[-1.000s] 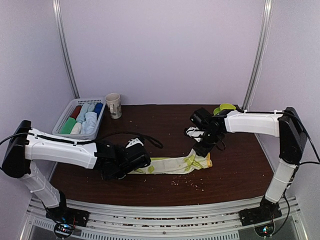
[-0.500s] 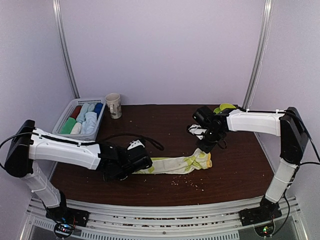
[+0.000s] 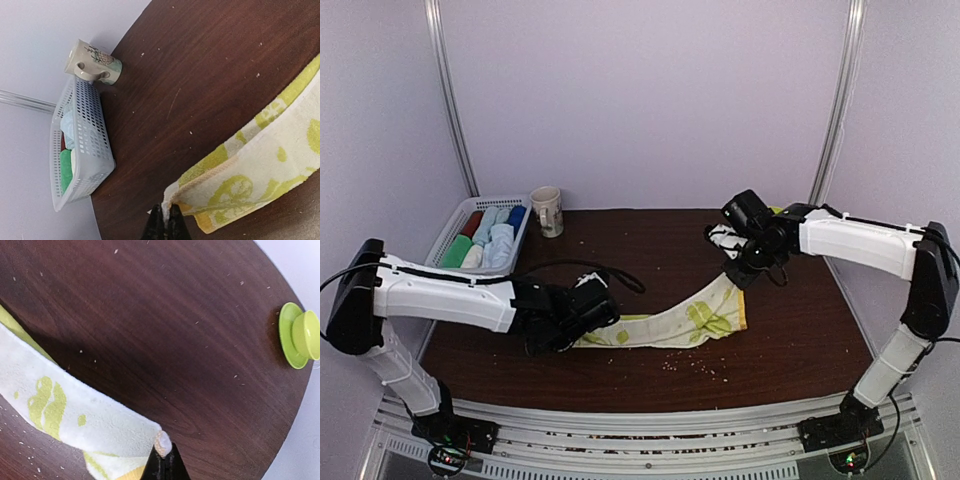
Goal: Roll the towels
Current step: Flatten out the towel at the center of the board.
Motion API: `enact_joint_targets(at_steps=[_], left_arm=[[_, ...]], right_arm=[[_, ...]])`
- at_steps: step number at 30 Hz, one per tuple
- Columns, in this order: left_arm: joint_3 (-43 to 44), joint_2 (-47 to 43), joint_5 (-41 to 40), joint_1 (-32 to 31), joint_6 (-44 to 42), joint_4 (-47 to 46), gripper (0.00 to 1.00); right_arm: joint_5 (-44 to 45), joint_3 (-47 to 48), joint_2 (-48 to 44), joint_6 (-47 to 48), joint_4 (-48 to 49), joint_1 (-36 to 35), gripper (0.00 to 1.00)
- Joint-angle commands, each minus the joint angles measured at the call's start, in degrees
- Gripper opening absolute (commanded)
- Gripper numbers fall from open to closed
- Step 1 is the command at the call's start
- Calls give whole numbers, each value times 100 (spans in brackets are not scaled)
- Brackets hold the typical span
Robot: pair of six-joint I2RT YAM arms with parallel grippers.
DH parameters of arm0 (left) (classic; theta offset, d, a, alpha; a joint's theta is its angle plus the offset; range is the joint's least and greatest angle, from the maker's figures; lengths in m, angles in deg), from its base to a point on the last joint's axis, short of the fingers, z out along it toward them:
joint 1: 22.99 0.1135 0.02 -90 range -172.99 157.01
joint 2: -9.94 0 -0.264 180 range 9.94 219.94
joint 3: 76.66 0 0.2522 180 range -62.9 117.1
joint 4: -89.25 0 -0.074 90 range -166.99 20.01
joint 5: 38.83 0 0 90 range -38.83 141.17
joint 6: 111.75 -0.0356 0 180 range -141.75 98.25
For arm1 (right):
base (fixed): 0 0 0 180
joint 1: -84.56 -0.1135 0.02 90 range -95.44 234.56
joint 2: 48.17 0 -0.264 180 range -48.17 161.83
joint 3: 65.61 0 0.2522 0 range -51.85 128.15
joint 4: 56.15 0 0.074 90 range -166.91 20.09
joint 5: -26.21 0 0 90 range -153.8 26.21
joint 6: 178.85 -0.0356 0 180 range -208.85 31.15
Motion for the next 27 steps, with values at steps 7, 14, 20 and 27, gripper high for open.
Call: enact_joint_targets(at_steps=[7, 14, 20, 27], left_arm=[[338, -1945, -222, 248, -512, -513, 0], [30, -3101, -612, -11, -328, -503, 0], [229, -3170, -970, -369, -515, -503, 0], [436, -1616, -51, 754, -848, -539, 0]], right_arm=[[526, -544, -2689, -393, 860, 94, 0], [497, -943, -4603, -882, 876, 50, 0], [675, -1144, -5058, -1280, 788, 34, 0], [1357, -1919, -3874, -1354, 1476, 37, 0]])
